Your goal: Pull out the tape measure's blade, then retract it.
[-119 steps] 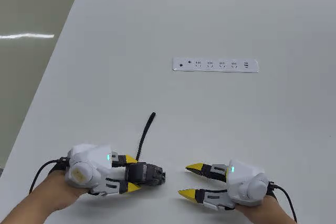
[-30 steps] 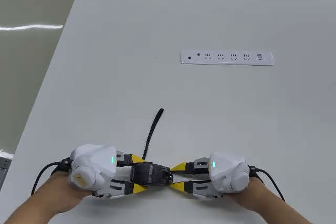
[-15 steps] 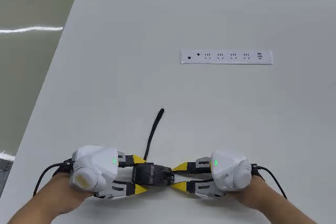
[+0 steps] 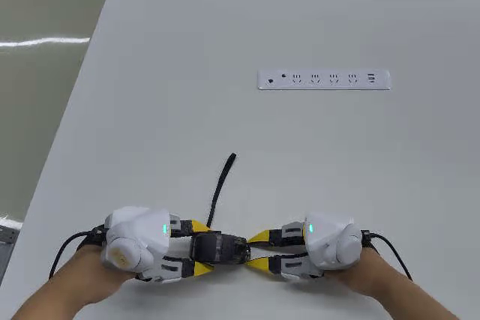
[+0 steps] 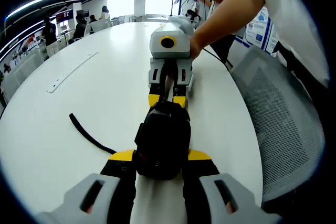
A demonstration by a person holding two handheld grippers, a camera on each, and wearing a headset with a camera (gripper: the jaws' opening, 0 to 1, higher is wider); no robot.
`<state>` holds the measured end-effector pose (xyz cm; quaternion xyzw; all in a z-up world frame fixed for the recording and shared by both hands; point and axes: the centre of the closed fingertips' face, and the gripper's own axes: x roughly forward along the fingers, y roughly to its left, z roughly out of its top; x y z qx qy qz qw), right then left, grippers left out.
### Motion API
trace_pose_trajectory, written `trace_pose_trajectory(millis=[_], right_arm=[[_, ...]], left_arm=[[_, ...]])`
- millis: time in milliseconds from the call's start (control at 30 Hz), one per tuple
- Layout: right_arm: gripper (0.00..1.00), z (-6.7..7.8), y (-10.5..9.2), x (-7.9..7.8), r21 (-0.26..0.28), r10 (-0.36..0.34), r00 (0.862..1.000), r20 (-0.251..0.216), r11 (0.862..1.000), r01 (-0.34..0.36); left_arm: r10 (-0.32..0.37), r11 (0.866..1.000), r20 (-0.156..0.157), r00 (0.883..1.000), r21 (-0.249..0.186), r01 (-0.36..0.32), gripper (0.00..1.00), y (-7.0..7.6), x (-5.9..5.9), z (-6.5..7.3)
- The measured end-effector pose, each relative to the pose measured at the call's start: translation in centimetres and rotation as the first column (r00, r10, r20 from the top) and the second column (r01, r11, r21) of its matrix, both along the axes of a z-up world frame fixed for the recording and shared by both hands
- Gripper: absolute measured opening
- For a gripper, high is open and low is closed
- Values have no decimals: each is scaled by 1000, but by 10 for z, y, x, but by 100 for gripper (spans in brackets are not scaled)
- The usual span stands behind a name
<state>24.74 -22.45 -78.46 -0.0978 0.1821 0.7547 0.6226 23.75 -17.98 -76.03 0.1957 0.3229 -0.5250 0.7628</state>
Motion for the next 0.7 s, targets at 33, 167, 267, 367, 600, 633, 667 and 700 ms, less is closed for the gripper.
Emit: trace_pose_trajectory(millis=[33,167,267,367,600,633,667,700], right_arm=[[15,0,0,-1,-1,2,1000,-8,1000,-2],[16,-1,1,0,0,-6,1000,6,1000,6],[16,-1,1,0,0,-9,1000,20,1000,9],[15,-1,1,0,2,-11,1000,25,1000,11],[16,-1,2,-1,-5,-9,999,33,1000,9],[16,-1,2,-1,-7,-9,999,33,1000,9],[16,-1,2,-1,-8,-10,999,32,1000,10],[16,-1,2,-1,-8,-9,999,33,1000,9]], left_arm=[[0,1000,1,1000,1,0,30,0,0,0],[5,1000,0,1000,0,-5,30,0,0,0],[4,1000,0,1000,1,-4,30,0,0,0],[3,1000,1,1000,2,-3,30,0,0,0],[1,1000,3,1000,2,-1,30,0,0,0],[1,1000,3,1000,2,-1,30,0,0,0],[0,1000,3,1000,2,-1,30,0,0,0],[0,1000,4,1000,2,0,30,0,0,0]])
